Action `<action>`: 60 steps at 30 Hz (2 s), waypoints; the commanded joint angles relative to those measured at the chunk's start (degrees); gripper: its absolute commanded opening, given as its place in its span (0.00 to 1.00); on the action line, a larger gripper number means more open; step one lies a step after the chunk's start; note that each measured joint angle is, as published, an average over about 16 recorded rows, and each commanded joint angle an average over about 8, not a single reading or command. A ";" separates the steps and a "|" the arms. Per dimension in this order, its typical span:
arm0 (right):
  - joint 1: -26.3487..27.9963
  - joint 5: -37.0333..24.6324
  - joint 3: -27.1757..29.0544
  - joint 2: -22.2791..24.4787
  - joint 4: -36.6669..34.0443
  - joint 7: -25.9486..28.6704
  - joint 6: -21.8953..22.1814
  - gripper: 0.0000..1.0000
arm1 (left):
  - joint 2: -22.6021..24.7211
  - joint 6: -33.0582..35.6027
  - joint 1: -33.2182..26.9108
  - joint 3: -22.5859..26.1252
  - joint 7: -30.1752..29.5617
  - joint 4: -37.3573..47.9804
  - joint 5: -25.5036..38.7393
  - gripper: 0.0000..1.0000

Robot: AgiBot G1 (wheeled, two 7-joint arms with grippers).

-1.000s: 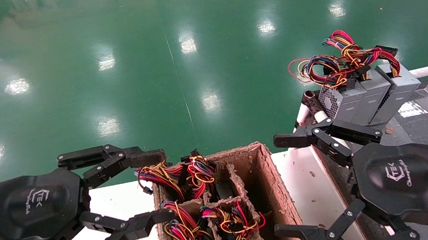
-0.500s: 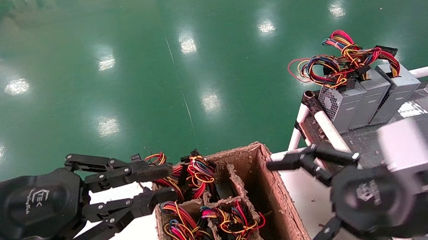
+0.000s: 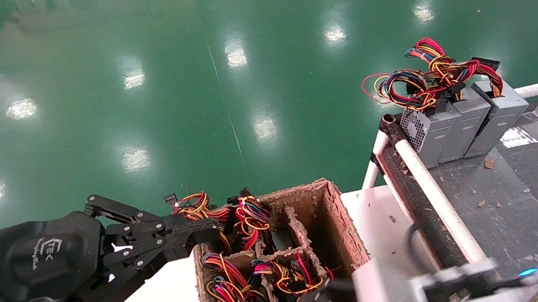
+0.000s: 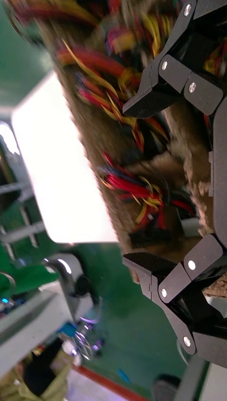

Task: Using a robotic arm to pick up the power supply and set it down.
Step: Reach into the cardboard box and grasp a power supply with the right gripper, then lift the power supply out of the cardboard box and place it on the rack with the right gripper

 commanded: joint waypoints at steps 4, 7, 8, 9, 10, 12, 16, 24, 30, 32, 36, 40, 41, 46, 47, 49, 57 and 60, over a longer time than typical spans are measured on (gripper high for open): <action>-0.22 -4.47 -3.35 -4.14 -0.28 1.01 1.13 0.19 | 0.00 0.00 0.00 0.00 0.00 0.00 0.00 1.00; -0.33 -6.65 -4.71 -6.34 -0.70 1.62 2.45 0.00 | 0.00 0.00 0.00 0.00 0.00 0.00 0.00 1.00; -0.34 -7.22 -5.04 -6.96 -0.85 1.83 2.89 0.00 | 0.00 0.00 0.00 0.00 0.00 0.00 0.00 1.00; -0.34 -7.72 -5.32 -7.54 -0.98 2.05 3.31 0.00 | 0.00 0.00 0.00 0.00 0.00 0.00 0.00 1.00; -0.35 -8.10 -5.54 -8.04 -1.07 2.24 3.69 0.00 | 0.00 0.00 0.00 0.00 0.00 0.00 0.00 1.00; -0.36 -8.66 -5.83 -8.91 -1.15 2.54 4.44 0.00 | 0.00 0.00 0.00 0.01 0.00 0.00 0.00 1.00; -0.40 -9.10 -5.83 -9.85 -0.81 2.60 5.67 0.00 | 0.00 0.00 0.00 0.01 0.00 0.00 0.00 1.00; -0.64 -9.76 -5.97 -10.54 -0.10 2.76 6.85 0.00 | 0.00 0.00 0.00 0.01 0.00 0.00 -0.01 1.00; -0.98 -10.51 -6.37 -11.34 -0.53 2.90 7.65 0.00 | 0.00 0.00 0.00 0.01 0.01 0.00 -0.01 1.00; -1.03 -10.68 -6.44 -11.58 -0.71 2.87 7.89 0.00 | 0.00 0.00 0.00 0.01 0.01 0.00 -0.01 1.00; -1.01 -10.94 -6.57 -11.90 -0.95 2.87 8.13 0.00 | -0.01 -0.01 0.00 0.01 0.01 0.00 -0.01 1.00; -1.11 -10.83 -6.55 -11.79 -0.88 2.81 8.02 0.00 | -0.01 -0.01 0.00 0.02 0.01 0.00 -0.01 1.00; -1.18 -10.74 -6.52 -11.71 -0.82 2.76 7.95 0.00 | -0.01 -0.01 0.00 0.02 0.01 0.00 -0.01 1.00; -1.78 -9.64 -6.16 -10.99 -0.53 2.33 7.29 0.00 | -0.01 -0.01 -0.01 0.02 0.01 0.00 -0.01 1.00; -1.92 -9.23 -6.01 -10.77 -0.47 2.17 7.08 0.00 | -0.01 -0.01 -0.01 0.02 0.01 0.00 -0.01 1.00; -2.25 -8.15 -5.55 -10.25 -0.33 1.80 6.63 0.00 | -0.01 -0.01 -0.01 0.02 0.01 0.00 -0.01 1.00; -3.60 -1.50 -1.84 -7.04 0.56 -0.74 4.99 0.00 | -0.01 -0.01 -0.01 0.02 0.01 0.00 -0.02 1.00; -3.89 1.29 -0.08 -5.67 0.79 -1.89 4.35 0.00 | -0.01 -0.01 -0.01 0.02 0.01 0.00 -0.02 1.00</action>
